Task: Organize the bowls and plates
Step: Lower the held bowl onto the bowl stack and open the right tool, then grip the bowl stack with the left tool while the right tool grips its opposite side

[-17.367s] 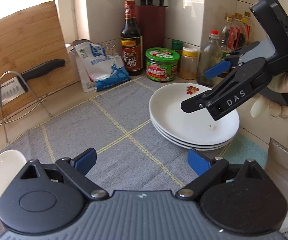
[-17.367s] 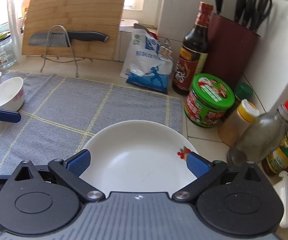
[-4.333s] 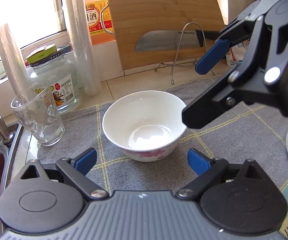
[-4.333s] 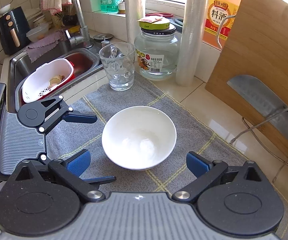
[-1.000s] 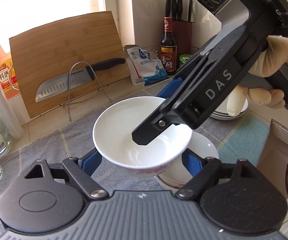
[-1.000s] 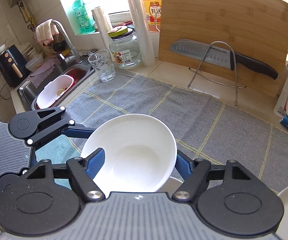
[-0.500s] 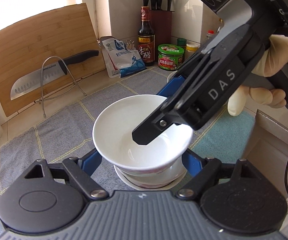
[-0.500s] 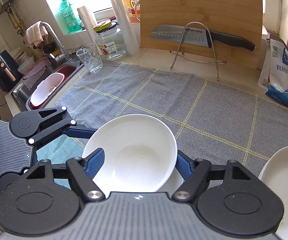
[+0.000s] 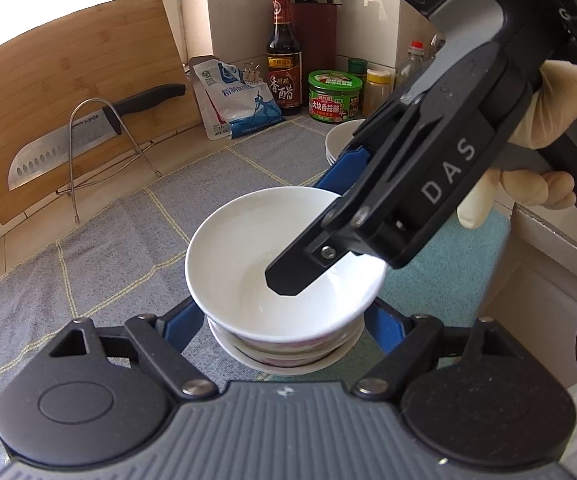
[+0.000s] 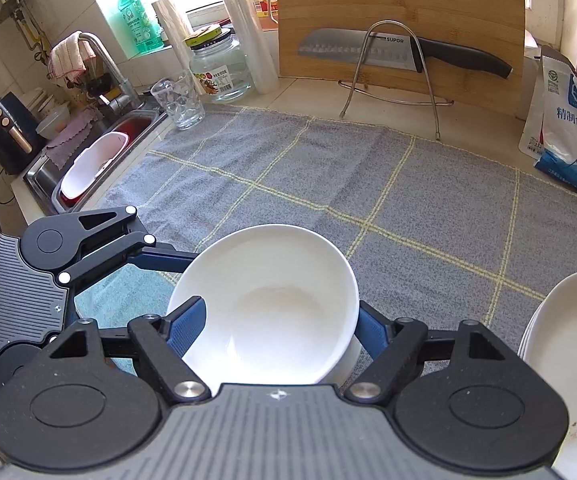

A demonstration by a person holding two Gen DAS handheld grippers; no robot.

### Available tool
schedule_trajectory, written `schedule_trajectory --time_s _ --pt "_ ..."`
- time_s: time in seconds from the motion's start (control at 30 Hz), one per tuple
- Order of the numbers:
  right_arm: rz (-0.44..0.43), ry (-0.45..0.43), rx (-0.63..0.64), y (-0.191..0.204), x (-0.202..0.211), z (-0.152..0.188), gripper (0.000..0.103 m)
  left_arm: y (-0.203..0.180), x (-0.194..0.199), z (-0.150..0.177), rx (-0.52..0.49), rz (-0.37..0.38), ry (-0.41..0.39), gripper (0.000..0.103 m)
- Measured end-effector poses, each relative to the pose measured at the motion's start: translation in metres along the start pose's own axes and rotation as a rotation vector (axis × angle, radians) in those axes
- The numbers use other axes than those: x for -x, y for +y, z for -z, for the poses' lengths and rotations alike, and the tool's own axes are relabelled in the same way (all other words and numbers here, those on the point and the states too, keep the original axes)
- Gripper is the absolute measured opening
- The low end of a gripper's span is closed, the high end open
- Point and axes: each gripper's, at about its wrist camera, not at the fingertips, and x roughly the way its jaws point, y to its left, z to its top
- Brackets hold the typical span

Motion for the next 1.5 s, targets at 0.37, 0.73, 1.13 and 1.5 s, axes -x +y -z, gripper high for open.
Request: schedule_trajectory --time_s 0.37,0.73,1.13,1.5 --pt "0.011 -0.002 0.009 -0.002 -0.007 0.005 0.085 0.002 -0.009 0.003 -0.003 0.011 0.015 0.088" --pt "0.028 -0.043 0.127 0.005 0.004 0.017 0.103 0.003 -0.002 0.011 -0.004 0.005 0.025 0.095" --pt "0.076 0.008 0.406 0.015 0.007 0.055 0.103 -0.002 0.000 0.029 -0.010 -0.037 0.024 0.096" --pt "0.080 0.039 0.536 -0.001 -0.008 0.068 0.103 -0.015 -0.012 0.033 0.043 -0.144 0.045 0.096"
